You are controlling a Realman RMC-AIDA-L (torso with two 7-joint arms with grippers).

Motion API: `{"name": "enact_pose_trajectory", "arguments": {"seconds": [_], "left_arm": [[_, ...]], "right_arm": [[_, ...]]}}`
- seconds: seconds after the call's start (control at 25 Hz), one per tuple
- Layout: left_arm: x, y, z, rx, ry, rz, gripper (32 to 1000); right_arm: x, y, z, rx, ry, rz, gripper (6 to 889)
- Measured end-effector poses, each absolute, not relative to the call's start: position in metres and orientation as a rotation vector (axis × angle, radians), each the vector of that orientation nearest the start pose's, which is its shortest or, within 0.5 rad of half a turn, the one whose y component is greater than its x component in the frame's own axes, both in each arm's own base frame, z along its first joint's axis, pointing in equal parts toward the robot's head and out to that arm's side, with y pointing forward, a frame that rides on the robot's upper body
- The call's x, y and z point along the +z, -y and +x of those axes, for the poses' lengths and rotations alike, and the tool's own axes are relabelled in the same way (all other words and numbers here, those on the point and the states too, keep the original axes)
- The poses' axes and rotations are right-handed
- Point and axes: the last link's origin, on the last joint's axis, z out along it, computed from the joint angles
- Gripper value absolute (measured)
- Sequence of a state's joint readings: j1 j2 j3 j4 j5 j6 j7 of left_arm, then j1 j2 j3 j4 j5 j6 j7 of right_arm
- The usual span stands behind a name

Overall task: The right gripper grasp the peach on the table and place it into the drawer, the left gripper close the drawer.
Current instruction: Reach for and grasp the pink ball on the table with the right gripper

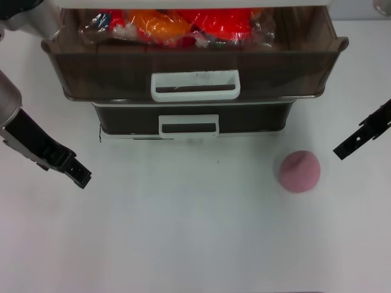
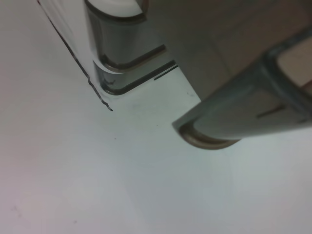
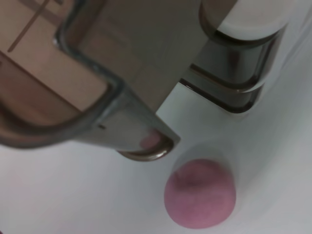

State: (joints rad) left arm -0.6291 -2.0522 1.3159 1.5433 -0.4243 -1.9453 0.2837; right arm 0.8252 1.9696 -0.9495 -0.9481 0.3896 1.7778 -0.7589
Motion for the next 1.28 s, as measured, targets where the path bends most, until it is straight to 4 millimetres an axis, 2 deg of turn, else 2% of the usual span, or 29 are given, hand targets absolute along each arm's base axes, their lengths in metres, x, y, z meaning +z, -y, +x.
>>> {"name": "enact_pose_trajectory", "arguments": {"seconds": [0.8,1.04,1.28], "left_arm": [[0.053,-0.327,-0.169,0.707,1.262,-2.352,814],[0.053,-0.327,-0.169,0.705,1.259,-2.356,814],[0.052,-0.327,-0.169,0.698,1.256,-2.362,814]], "right_arm": [[0.056,-0.376,0.225,-0.635,-1.274,-2.588,851],[0.056,-0.379,0.23,-0.604,-1.259,-2.568,851],[0.032,-0.376,0.248,-0.535,-1.224,-2.556,850]]}}
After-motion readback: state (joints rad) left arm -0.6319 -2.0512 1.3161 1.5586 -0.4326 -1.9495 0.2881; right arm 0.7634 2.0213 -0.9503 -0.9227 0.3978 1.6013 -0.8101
